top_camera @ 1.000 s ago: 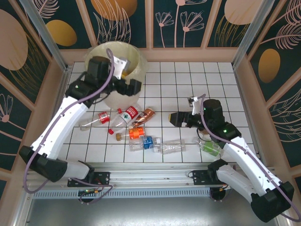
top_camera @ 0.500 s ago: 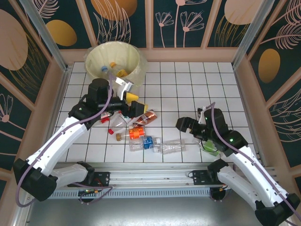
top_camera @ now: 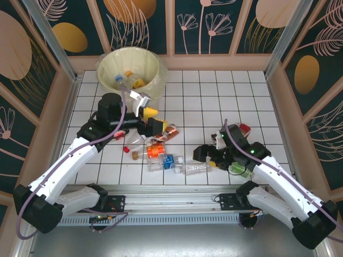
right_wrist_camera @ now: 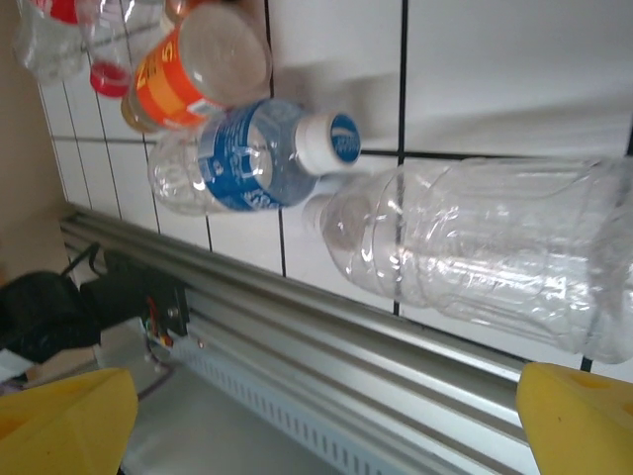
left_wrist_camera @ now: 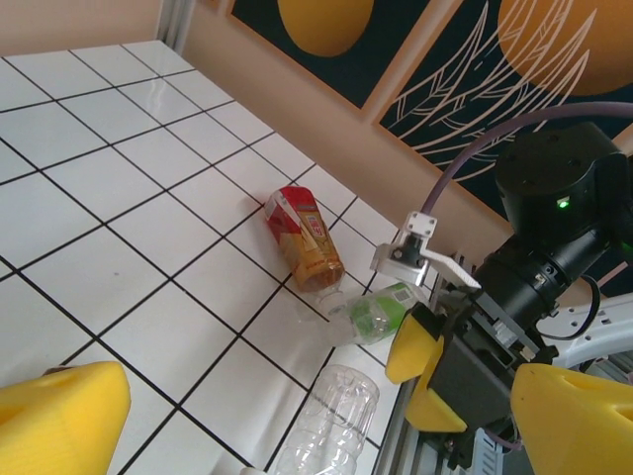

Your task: Put the plastic bottles in the bin

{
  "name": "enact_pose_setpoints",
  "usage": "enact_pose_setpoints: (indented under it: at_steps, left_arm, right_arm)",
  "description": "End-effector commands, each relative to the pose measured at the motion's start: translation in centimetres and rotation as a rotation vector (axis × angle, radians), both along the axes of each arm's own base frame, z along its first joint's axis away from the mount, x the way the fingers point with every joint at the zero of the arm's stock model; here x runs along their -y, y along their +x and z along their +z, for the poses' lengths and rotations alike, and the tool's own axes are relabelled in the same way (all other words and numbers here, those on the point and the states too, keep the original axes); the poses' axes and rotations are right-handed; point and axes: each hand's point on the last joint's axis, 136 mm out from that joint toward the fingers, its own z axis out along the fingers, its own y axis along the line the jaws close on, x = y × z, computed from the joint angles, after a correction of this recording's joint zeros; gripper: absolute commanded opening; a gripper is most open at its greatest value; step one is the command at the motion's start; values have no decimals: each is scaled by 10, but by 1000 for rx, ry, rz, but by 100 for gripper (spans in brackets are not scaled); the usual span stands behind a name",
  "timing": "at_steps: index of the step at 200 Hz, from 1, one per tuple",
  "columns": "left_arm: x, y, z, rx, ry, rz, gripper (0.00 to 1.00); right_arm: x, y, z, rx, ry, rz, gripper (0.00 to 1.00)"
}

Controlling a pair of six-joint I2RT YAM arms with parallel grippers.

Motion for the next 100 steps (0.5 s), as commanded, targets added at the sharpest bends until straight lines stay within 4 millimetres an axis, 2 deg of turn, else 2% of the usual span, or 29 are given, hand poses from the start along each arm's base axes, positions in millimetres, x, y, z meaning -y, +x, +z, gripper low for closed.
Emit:
enact_pose_setpoints:
  at_steps: [1,54,100]
  left_arm:
    - [0,-3,7,58,-14,-8,99]
    - [0,-2,7,61,-7,-4,99]
    - [0,0,5,60,0,-4,99]
  right_arm:
    - [-3,-20,-8,-64,13,85,99]
    - [3,-33,-39,-159,-66,115,98]
    - [-4,-19,-52,-146,-79,67,97]
